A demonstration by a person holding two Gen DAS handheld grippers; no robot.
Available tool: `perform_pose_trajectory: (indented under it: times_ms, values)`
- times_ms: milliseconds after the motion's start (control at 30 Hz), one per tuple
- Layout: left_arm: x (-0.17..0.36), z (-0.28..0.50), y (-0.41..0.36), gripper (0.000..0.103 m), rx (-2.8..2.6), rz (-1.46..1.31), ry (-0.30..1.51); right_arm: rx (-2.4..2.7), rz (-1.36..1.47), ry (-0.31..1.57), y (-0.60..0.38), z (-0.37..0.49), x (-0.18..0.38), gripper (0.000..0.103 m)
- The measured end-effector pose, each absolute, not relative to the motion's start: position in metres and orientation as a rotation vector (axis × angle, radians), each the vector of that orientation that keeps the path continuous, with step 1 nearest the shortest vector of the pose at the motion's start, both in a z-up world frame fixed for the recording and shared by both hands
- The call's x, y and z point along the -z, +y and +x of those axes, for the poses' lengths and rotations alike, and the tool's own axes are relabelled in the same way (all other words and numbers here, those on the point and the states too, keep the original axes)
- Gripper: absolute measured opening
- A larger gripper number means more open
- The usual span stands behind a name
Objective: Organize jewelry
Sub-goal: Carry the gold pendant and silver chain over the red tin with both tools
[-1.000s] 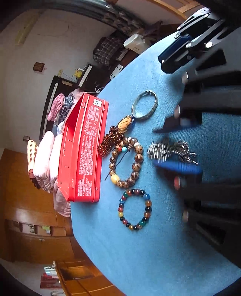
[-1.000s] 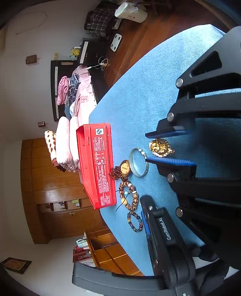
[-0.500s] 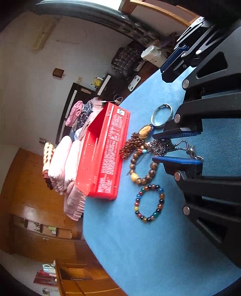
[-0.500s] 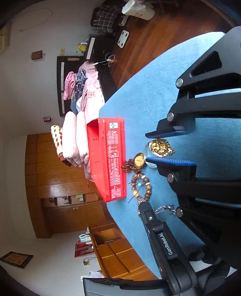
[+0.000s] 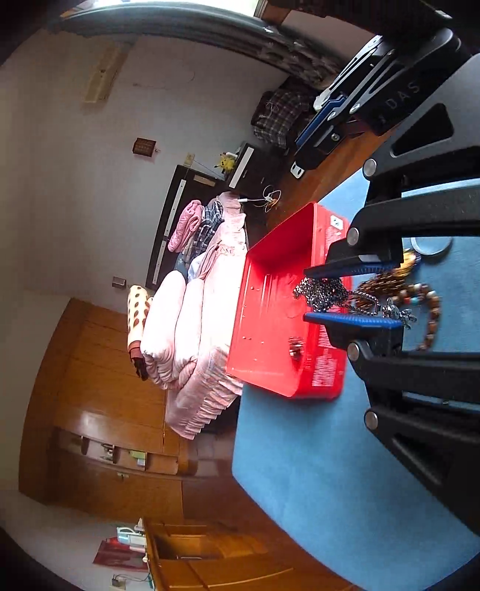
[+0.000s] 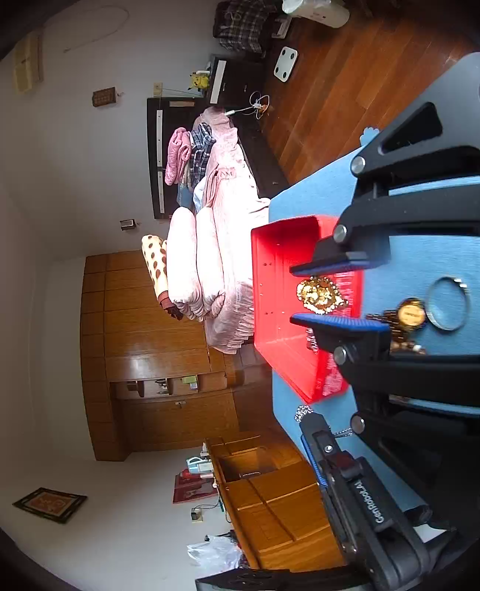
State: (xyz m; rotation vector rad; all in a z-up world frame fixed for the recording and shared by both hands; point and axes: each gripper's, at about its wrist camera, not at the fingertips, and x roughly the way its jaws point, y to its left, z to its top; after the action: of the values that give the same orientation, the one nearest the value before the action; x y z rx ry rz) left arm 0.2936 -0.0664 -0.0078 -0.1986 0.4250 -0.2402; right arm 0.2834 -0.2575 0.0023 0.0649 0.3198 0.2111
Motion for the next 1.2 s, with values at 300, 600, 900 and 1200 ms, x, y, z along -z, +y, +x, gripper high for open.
perform_pose_trajectory:
  times_ms: [300, 600, 900, 1200]
  values:
    - [0.008, 0.379, -0.067, 0.018, 0.205, -0.146, 0.473, -0.236, 0.103, 0.439, -0.259, 0.384, 0.002, 0.019]
    - [0.028, 0.428, -0.071, 0.018, 0.195, -0.115, 0.541, -0.209, 0.102, 0.512, -0.253, 0.426, 0.025, 0.019]
    - [0.008, 0.438, -0.065, 0.018, 0.259, -0.182, 0.484, -0.208, 0.127, 0.528, -0.260, 0.443, 0.030, 0.019]
    - [0.009, 0.453, -0.055, 0.018, 0.284, -0.237, 0.490, -0.208, 0.127, 0.525, -0.262, 0.448, 0.029, 0.019]
